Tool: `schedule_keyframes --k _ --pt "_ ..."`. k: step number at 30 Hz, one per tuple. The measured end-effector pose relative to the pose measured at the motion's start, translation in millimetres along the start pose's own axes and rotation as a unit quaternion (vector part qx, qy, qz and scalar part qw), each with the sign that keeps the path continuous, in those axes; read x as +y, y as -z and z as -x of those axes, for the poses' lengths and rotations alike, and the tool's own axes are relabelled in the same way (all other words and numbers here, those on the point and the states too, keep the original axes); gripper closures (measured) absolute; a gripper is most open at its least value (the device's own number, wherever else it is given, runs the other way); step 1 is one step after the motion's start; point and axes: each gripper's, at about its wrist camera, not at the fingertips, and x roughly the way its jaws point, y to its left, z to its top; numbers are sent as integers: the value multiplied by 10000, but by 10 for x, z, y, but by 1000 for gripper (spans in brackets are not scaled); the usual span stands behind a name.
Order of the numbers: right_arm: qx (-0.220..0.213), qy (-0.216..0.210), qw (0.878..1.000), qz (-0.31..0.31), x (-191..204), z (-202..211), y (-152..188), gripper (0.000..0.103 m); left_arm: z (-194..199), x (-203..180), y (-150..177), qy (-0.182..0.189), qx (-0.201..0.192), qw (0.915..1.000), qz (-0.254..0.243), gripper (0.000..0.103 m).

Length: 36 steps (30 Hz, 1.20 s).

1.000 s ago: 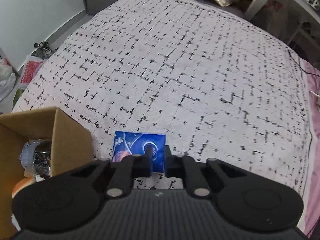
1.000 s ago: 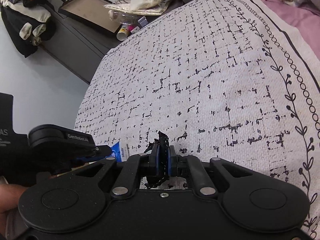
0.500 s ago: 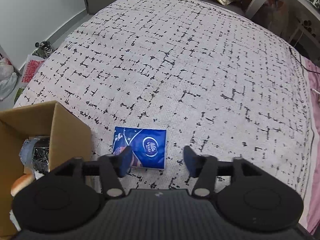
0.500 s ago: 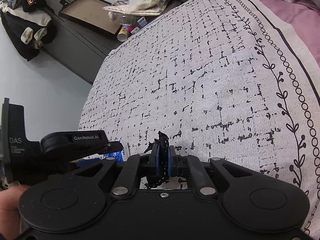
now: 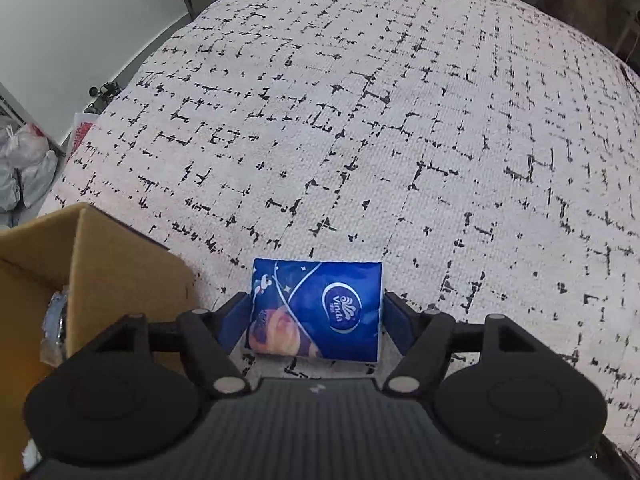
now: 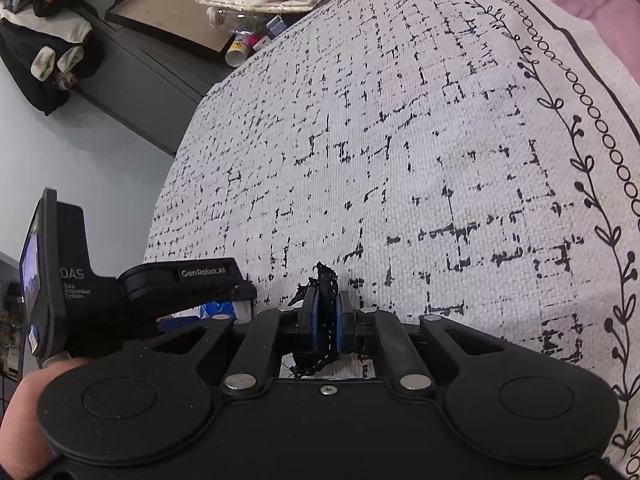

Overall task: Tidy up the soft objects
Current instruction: 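Lift the tissue pack with the left gripper while the right carries the black item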

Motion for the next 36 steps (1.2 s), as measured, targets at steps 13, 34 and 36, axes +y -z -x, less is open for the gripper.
schedule_keyframes --k 13,34,36 --pt "-54 2 10000 9 -3 27 -11 95 8 89 10 157 36 9992 355 39" --pt "-546 -236 9970 488 225 480 -121 95 1002 275 17 622 -759 9949 234 39" --pt "-579 -278 9962 589 283 518 -114 95 1114 368 36 654 -833 9940 264 39"
